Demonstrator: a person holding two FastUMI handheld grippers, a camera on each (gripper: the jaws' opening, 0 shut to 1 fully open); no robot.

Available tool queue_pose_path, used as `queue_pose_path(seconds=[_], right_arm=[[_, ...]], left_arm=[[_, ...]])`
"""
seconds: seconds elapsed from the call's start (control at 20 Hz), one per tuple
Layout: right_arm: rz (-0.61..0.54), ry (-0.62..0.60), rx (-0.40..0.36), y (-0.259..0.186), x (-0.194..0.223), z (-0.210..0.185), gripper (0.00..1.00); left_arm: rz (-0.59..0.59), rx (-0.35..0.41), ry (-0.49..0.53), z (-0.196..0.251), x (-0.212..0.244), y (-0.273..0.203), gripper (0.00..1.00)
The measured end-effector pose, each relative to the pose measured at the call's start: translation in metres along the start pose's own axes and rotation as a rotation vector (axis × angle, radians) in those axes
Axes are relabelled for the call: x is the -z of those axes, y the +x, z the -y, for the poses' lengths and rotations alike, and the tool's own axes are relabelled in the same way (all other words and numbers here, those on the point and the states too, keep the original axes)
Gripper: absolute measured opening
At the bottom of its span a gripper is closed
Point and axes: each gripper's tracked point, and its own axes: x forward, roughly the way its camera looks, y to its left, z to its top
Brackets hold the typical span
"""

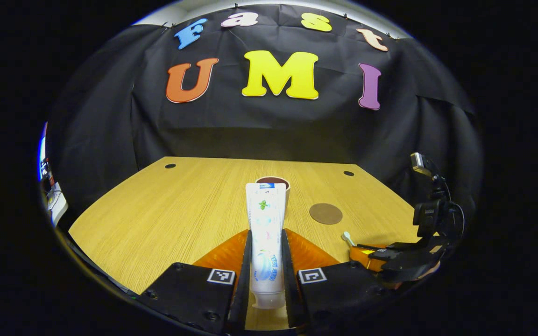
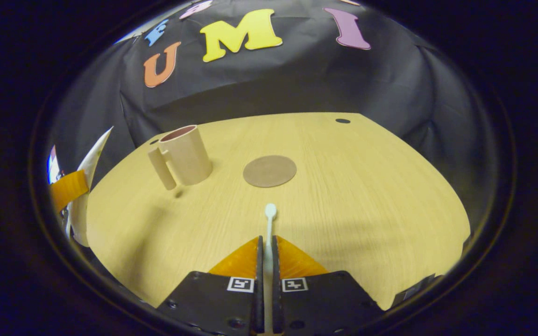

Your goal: Put the toothbrush and toothpaste on the desktop into the cup, then pick up the cup and place it on the coaster on the desktop.

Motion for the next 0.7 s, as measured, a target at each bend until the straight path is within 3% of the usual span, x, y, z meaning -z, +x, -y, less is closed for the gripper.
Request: queue_pose_path(seconds=[0.05,0.4,0.7], right_arm=[[-0.004,0.010,-0.007,-0.001,0.003,-0.001,0.00],[0.092,-0.002,-0.074,-0.027,-0.022,-0.002,0.00],[0.220,0.002,-0.070,-0.071,-0.045,0.023,0.00]], left_arm=[[0.019,0.005,0.004,0.001,-0.008,0.002,0.35],[0.227,0.070,-0.019,0.020,-0.100,0.046,0.35],[0.377,0.083,-0.086,0.014,-0.135,0.110,0.35]])
